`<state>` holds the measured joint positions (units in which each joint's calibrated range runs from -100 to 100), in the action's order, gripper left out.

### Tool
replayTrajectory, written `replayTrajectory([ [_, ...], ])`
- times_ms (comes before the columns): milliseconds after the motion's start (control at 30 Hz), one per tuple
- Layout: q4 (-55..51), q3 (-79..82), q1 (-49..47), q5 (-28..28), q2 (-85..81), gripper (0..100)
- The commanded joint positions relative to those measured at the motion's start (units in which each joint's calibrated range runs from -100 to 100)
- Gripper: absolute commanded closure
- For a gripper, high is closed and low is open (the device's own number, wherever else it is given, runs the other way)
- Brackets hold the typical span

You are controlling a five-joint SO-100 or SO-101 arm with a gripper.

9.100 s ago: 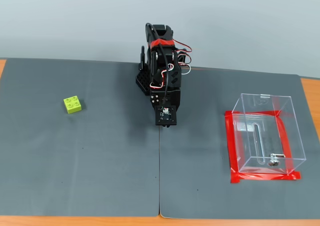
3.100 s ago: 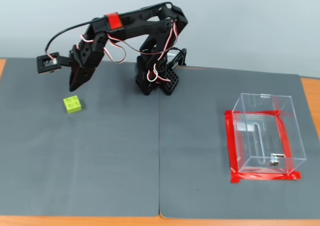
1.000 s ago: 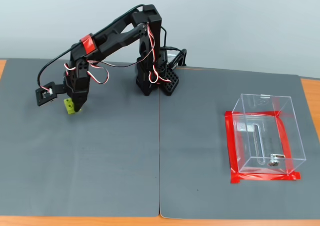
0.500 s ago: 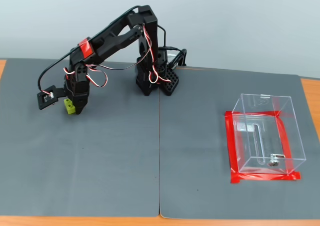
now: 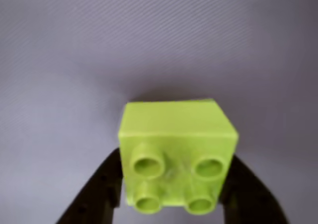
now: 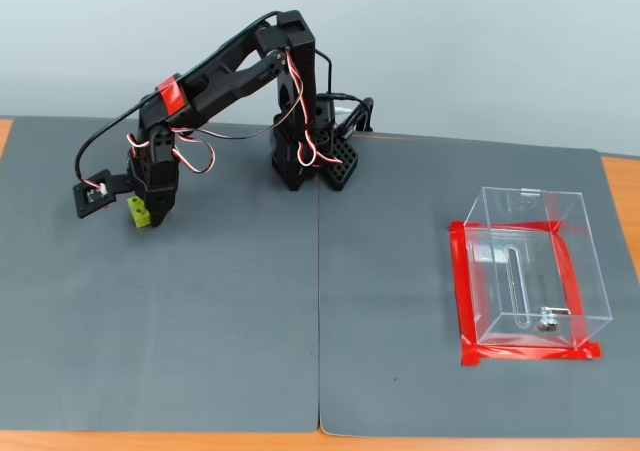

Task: Pick the green lego block and place it into the transparent box

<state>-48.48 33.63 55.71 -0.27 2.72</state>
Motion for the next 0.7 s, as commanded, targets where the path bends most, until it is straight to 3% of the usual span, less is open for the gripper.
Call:
replayTrajectory([
  [0,0.5,-1.7,0.3,-0.2,-0.7,89],
  [333,-0.2,-2.5,0.4,-0.2,-3.2,93],
  [667,-0.2,-2.6,-0.3,-0.2,-19.9,92],
])
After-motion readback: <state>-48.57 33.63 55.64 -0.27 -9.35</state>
